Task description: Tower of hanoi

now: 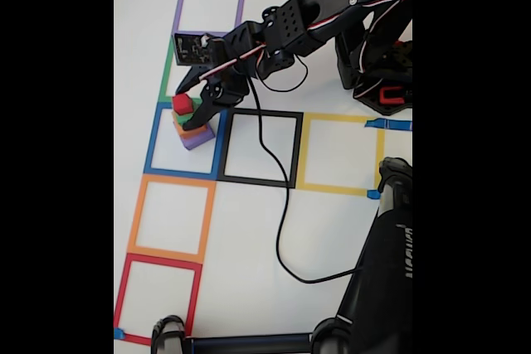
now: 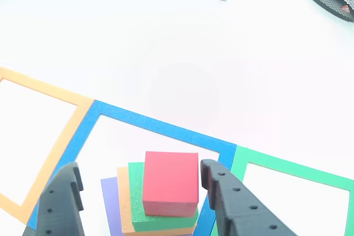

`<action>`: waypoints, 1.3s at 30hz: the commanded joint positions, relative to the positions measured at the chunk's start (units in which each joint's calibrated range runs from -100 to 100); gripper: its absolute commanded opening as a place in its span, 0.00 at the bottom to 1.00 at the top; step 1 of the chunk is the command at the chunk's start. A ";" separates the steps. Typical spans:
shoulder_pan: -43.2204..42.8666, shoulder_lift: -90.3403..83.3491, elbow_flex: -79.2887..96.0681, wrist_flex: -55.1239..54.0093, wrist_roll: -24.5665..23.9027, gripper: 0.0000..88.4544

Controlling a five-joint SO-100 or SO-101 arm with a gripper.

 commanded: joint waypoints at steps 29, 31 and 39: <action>5.69 -16.67 -61.78 82.86 0.36 0.00; 7.32 -15.94 -66.51 88.37 0.36 0.00; 10.77 -11.42 -81.33 101.89 0.36 0.00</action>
